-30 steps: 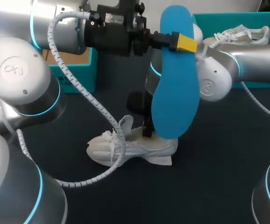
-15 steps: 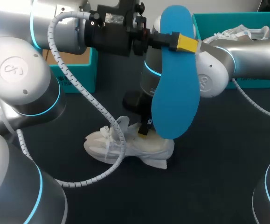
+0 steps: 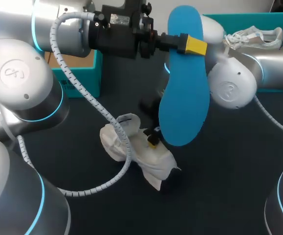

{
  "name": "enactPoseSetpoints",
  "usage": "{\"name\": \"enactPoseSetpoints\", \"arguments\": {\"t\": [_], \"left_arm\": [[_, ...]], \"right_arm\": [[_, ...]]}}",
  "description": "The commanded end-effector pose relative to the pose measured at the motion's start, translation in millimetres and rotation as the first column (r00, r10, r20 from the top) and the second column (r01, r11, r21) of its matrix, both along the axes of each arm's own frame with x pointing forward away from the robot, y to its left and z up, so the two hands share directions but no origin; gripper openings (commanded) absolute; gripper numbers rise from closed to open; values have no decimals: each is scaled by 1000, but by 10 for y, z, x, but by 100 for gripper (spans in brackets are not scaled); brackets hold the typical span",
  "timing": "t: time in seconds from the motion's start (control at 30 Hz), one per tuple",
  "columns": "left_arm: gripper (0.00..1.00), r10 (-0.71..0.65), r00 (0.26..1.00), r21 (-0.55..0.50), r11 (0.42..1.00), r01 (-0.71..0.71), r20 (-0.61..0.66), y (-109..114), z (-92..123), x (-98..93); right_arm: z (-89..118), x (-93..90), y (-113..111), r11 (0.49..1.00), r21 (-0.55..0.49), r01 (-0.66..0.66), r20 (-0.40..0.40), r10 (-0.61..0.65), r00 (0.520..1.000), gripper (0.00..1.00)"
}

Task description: Take the shoe out of the shoebox, open the shoe tongue, remove and reinsert the insole, then place the shoe into the shoebox

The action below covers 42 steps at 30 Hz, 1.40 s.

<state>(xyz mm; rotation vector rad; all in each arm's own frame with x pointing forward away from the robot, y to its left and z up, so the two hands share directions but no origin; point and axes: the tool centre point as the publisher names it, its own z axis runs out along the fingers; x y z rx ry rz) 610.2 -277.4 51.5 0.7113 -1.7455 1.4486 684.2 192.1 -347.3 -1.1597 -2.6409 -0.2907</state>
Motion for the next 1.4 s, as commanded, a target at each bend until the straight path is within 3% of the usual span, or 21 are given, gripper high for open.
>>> {"name": "enactPoseSetpoints", "arguments": {"t": [0.03,0.17,0.37,0.57,0.8,1.07,1.2,1.4], "left_arm": [[0,2,1000,1,1000,-2,0,-11,-11,-6],[0,2,1000,1,1000,-2,0,-11,-11,-6],[0,2,1000,1,1000,-2,0,-11,-11,-6],[0,2,1000,1,1000,-2,0,-11,-11,-6],[0,2,1000,1,1000,-2,0,-11,-11,-6],[0,2,1000,1,1000,-2,0,-11,-11,-6],[0,2,1000,1,1000,-2,0,-11,-11,-6],[0,2,1000,1,1000,-2,0,-11,-11,-6]], "right_arm": [[9,-44,-45,1000,14,11,15,-11,1000,0],[1,-44,-51,999,42,33,26,-34,999,0],[-30,-143,-28,956,-16,291,16,-291,957,0],[34,-205,-77,893,-13,450,52,-449,892,0],[30,-189,-87,866,15,500,90,-500,862,0],[-8,12,-136,832,-1,555,161,-548,821,0],[-79,69,-122,797,17,603,143,-599,788,0],[-204,106,-84,801,50,596,125,-597,792,0]]}}
